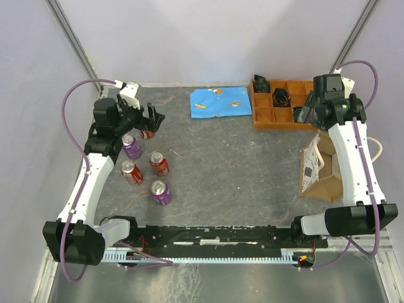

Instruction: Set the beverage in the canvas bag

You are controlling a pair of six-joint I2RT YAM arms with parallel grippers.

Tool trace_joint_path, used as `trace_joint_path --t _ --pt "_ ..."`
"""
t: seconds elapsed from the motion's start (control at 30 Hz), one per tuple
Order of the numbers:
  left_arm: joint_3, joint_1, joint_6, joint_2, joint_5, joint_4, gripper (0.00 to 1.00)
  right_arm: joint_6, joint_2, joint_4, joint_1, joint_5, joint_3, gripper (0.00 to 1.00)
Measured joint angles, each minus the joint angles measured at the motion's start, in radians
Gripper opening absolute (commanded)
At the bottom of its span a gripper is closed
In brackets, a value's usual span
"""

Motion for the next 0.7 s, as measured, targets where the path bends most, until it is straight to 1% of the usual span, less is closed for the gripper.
trace_joint_path --t 0.1,0.23,0.4,0.63,0.7 --pt "0.0 -0.004 0.0 0.008 0.002 -0.002 0.98 -0.006 -0.015 -0.002 -0.014 -0.002 -0.055 0.99" --pt "0.0 -0.008 0.0 0.011 0.011 -0.008 0.98 -0.039 -0.017 0.002 -0.059 -0.058 -0.124 0.99" --pt "0.0 -0.015 0.001 0.01 0.018 -0.017 0.98 -0.071 0.024 0.006 -0.116 -0.137 -0.182 0.94" --pt "-0.006 -0.017 0.001 -0.001 0.018 -0.037 0.98 -0.115 0.138 0.045 -0.146 -0.185 -0.243 0.81" --pt "-0.007 -0.017 0.002 -0.003 0.018 -0.042 0.98 -0.122 0.16 0.054 -0.147 -0.19 -0.253 0.74"
